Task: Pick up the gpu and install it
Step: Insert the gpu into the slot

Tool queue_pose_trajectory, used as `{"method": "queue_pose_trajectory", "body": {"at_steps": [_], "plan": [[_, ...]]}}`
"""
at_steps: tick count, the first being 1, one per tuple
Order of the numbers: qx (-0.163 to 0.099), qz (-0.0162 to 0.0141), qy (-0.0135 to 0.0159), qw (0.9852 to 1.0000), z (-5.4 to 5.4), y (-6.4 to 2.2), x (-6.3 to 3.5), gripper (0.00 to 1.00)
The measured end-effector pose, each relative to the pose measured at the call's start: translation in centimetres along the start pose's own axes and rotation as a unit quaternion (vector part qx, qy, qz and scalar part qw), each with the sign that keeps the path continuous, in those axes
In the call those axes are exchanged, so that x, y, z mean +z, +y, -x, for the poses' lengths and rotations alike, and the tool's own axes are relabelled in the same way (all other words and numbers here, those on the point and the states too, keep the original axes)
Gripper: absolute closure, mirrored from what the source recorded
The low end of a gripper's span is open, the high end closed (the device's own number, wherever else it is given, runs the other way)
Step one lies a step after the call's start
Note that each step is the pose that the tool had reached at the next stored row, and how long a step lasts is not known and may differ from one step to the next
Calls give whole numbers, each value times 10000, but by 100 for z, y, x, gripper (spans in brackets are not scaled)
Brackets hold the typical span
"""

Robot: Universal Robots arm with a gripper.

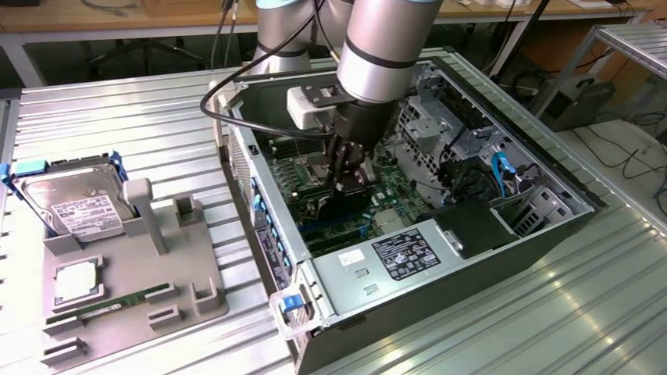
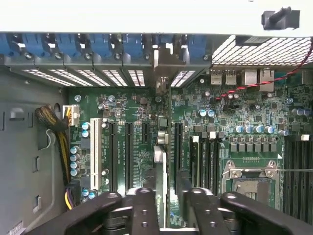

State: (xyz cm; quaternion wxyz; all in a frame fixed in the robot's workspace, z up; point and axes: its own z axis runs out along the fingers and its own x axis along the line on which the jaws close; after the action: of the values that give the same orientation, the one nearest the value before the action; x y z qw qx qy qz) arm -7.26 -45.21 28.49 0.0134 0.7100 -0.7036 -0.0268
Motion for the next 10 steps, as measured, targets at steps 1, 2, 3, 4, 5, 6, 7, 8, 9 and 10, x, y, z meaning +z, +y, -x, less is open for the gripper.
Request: {"method": "queue_pose_trajectory", "body": {"at_steps": [1,2,3,4,5,6,7,8,9,10], "plan": [[-3,-7,3,10000,6,7,1,75],[-5,-14,6,10000,13,13,2,81],[-8,-20,10,10000,22,19,2,87],[-11,-27,16,10000,31,26,2,89],[-13,-33,24,10000,40,32,3,89],[-16,-40,33,10000,48,41,4,89],[-18,-46,37,10000,52,51,6,89],[-19,-50,40,10000,54,62,8,89],[-19,-50,41,10000,55,71,9,89],[-19,-50,42,10000,55,77,10,89]]}}
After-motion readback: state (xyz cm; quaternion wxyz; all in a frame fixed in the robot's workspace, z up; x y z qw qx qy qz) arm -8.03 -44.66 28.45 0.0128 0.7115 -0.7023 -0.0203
